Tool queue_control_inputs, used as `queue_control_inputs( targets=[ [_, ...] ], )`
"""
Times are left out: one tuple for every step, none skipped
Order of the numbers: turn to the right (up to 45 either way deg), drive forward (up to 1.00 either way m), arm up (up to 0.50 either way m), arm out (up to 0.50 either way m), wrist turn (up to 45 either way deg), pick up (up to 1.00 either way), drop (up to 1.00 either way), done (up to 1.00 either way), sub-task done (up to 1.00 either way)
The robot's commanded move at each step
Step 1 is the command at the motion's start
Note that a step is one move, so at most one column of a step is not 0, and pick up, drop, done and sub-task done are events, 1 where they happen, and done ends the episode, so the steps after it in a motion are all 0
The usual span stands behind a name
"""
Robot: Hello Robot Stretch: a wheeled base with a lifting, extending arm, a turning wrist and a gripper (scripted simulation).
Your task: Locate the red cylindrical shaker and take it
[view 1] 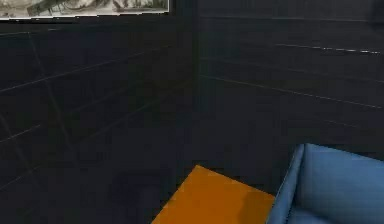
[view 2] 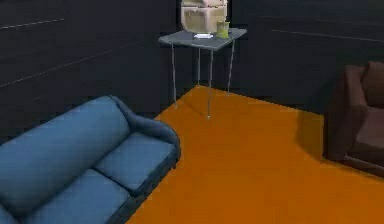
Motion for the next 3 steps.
queue_control_inputs(
  targets=[
    [-45.0,0.00,0.00,0.00,0.0,0.00,0.00,0.00,0.00],
    [-45.0,0.00,0.00,0.00,0.0,0.00,0.00,0.00,0.00],
    [-45.0,0.00,0.00,0.00,0.0,0.00,0.00,0.00,0.00]
  ],
)
